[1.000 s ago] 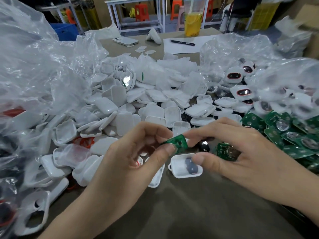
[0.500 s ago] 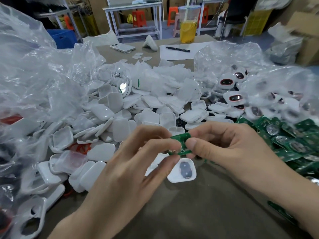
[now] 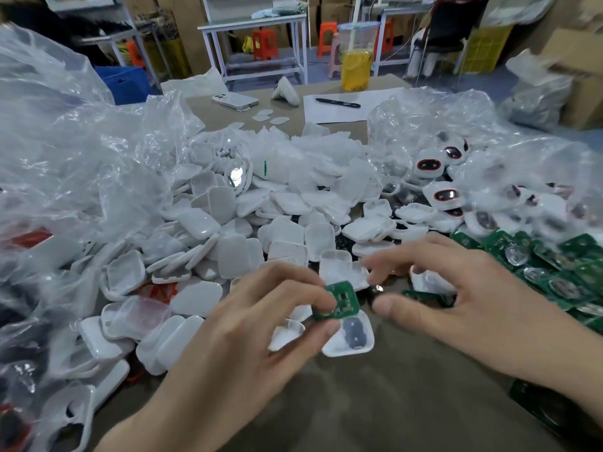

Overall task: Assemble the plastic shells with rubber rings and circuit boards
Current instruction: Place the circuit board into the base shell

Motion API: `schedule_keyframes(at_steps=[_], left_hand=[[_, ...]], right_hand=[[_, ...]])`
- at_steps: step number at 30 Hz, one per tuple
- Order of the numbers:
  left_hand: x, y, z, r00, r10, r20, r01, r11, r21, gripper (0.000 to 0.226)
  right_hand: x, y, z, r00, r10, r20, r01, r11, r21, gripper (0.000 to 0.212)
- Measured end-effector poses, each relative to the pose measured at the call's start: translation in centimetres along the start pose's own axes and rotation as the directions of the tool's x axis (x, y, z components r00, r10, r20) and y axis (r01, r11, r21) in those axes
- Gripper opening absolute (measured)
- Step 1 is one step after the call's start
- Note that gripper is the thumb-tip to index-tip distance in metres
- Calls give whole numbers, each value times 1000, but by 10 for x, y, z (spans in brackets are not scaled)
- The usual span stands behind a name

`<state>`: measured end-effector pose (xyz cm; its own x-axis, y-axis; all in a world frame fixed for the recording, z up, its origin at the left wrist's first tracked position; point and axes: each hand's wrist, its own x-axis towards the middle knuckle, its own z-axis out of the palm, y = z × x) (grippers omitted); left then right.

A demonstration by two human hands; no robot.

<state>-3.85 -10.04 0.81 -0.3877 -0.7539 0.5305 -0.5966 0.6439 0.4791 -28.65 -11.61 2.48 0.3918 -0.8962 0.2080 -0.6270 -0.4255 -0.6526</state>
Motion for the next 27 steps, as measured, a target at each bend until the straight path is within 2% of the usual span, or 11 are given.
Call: schedule_keyframes(at_steps=[3, 6, 12, 19, 27], left_hand=[[-3, -8, -3, 989, 14, 147, -18, 999, 27, 18], [-3, -10, 0, 978, 39, 206, -45, 999, 29, 20], [-3, -10, 5, 978, 37, 204, -48, 998, 51, 18], [-1, -8, 10, 979, 23, 204, -40, 996, 77, 22], [-2, -9, 11, 973, 41, 229, -58, 996, 66, 20]], right_hand=[[0, 4, -1, 981, -83, 177, 122, 968, -220, 51], [-1, 6, 4, 963, -84, 255, 156, 947, -279, 57], [0, 7, 7, 972, -103, 212, 171, 925, -339, 62], [1, 9, 10, 970, -107, 217, 181, 916, -357, 49], [0, 12, 12, 970, -132, 203, 199, 912, -358, 47]])
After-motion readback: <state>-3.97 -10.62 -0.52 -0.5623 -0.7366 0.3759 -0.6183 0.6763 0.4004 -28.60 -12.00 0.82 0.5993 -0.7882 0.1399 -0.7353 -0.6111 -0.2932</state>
